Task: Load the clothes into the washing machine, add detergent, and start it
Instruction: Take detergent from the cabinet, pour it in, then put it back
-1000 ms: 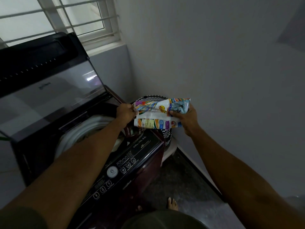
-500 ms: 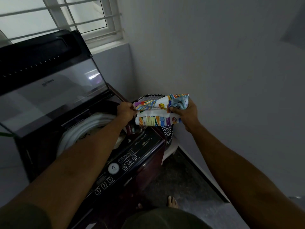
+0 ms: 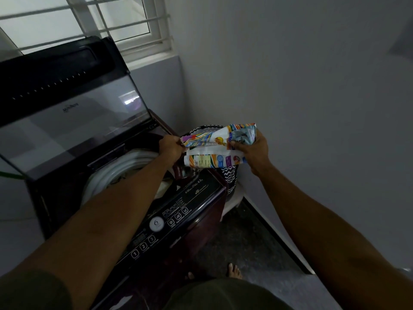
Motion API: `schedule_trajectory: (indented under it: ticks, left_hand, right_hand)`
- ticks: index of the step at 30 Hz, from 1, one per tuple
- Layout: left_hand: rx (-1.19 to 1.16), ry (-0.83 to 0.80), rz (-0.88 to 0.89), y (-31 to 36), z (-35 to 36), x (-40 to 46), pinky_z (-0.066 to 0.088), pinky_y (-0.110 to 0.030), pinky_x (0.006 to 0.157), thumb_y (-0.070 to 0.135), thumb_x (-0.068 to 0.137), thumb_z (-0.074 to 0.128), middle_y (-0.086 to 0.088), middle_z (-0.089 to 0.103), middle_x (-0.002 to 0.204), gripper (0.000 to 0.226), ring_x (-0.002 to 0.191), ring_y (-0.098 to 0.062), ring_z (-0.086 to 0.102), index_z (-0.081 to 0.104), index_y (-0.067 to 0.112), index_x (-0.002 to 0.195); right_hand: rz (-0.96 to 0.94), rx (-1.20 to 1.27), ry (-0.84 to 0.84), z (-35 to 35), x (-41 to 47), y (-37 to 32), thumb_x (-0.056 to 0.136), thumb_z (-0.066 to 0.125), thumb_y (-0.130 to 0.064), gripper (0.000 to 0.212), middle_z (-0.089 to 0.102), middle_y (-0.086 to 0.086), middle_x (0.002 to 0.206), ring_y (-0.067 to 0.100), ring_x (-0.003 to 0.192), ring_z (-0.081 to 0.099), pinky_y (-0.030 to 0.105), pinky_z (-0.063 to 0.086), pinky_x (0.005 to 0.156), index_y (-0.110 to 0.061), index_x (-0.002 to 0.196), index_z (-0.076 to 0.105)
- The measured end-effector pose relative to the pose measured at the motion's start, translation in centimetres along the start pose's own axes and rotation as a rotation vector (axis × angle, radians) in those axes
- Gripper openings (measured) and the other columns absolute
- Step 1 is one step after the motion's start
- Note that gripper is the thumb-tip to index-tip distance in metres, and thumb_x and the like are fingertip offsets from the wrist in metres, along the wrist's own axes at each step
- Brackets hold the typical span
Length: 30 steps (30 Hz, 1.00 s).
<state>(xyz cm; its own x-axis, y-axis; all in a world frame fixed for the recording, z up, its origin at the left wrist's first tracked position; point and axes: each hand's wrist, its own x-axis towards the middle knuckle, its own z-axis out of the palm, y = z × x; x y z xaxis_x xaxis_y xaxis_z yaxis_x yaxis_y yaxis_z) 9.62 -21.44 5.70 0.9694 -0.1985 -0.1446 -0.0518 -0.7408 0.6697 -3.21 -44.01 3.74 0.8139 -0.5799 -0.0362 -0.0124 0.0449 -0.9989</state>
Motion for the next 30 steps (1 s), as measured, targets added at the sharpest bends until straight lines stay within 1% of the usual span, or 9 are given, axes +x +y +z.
schedule_trajectory:
  ticks: [2,6,10,16,19,20,23,27,30]
  left_hand:
    - [-0.01,0.005,0.002,-0.1,-0.1,0.1,0.052,-0.031,0.089,0.013,0.076,0.081,-0.014,0.072,0.105,0.036,0.099,-0.025,0.067,0.072,0.004,0.11]
    - [-0.02,0.019,0.0,-0.2,-0.1,0.2,0.05,-0.029,0.086,0.011,0.078,0.08,-0.014,0.072,0.106,0.034,0.1,-0.024,0.067,0.072,0.003,0.11]
    - [-0.014,0.012,-0.021,-0.4,0.0,0.2,0.046,-0.022,0.078,0.013,0.078,0.08,-0.012,0.072,0.104,0.033,0.098,-0.022,0.067,0.072,0.005,0.11]
    - [-0.013,0.022,-0.009,-0.9,0.1,0.4,0.046,-0.023,0.08,0.011,0.078,0.08,-0.012,0.072,0.106,0.033,0.1,-0.023,0.066,0.073,0.005,0.109]
    - [-0.026,0.025,0.018,-1.0,0.1,0.4,0.046,-0.024,0.08,0.011,0.079,0.079,-0.012,0.072,0.106,0.032,0.1,-0.022,0.066,0.073,0.006,0.11]
    - [-0.046,0.026,0.033,-1.0,0.1,0.3,0.046,-0.023,0.08,0.01,0.079,0.078,-0.011,0.072,0.107,0.032,0.1,-0.02,0.066,0.072,0.007,0.11]
    - [-0.118,0.02,0.062,-0.9,0.1,0.1,0.045,-0.02,0.079,0.008,0.08,0.077,-0.008,0.071,0.109,0.035,0.096,-0.012,0.063,0.071,0.01,0.114]
    - [-0.049,0.004,0.019,-1.2,0.3,0.5,0.049,-0.027,0.082,0.014,0.083,0.075,-0.014,0.072,0.107,0.029,0.1,-0.025,0.067,0.072,0.006,0.111]
    - [-0.05,0.001,-0.002,-1.4,0.4,0.8,0.048,-0.027,0.077,0.019,0.083,0.076,-0.015,0.073,0.103,0.027,0.097,-0.026,0.068,0.074,0.003,0.106]
  right_hand:
    - [-0.02,-0.012,0.004,0.2,0.2,0.0,0.064,0.088,-0.014,0.051,0.073,0.013,0.103,0.032,0.092,0.071,0.056,0.058,0.075,-0.006,0.108,0.064]
    - [-0.047,-0.055,0.006,0.5,0.5,-0.1,0.063,0.087,-0.017,0.049,0.073,0.011,0.1,0.03,0.09,0.072,0.054,0.059,0.074,-0.008,0.105,0.065]
    - [-0.04,-0.064,0.008,0.6,0.6,-0.1,0.065,0.086,-0.012,0.046,0.073,0.011,0.1,0.029,0.09,0.072,0.054,0.059,0.073,-0.008,0.105,0.065]
    - [-0.037,-0.077,0.014,0.8,0.8,-0.2,0.06,0.089,-0.018,0.048,0.074,0.007,0.098,0.027,0.089,0.072,0.053,0.059,0.075,-0.013,0.102,0.067]
    - [-0.036,-0.083,0.006,0.9,0.8,-0.4,0.063,0.088,-0.013,0.044,0.074,0.006,0.098,0.025,0.088,0.072,0.052,0.059,0.074,-0.013,0.102,0.066]
    - [-0.037,-0.085,0.002,1.0,0.8,-0.4,0.063,0.088,-0.014,0.045,0.074,0.006,0.098,0.025,0.088,0.072,0.052,0.059,0.074,-0.013,0.102,0.066]
    - [-0.048,-0.109,-0.006,1.1,0.9,-0.5,0.056,0.089,-0.027,0.053,0.074,0.006,0.098,0.025,0.088,0.072,0.052,0.059,0.073,-0.013,0.101,0.067]
    - [-0.08,-0.157,-0.024,1.3,1.1,-0.8,0.053,0.088,-0.036,0.057,0.074,0.005,0.097,0.023,0.087,0.072,0.05,0.06,0.072,-0.012,0.101,0.067]
    - [-0.09,-0.17,-0.023,1.4,1.3,-0.9,0.052,0.087,-0.036,0.057,0.074,0.004,0.097,0.022,0.086,0.073,0.049,0.06,0.073,-0.014,0.101,0.067]
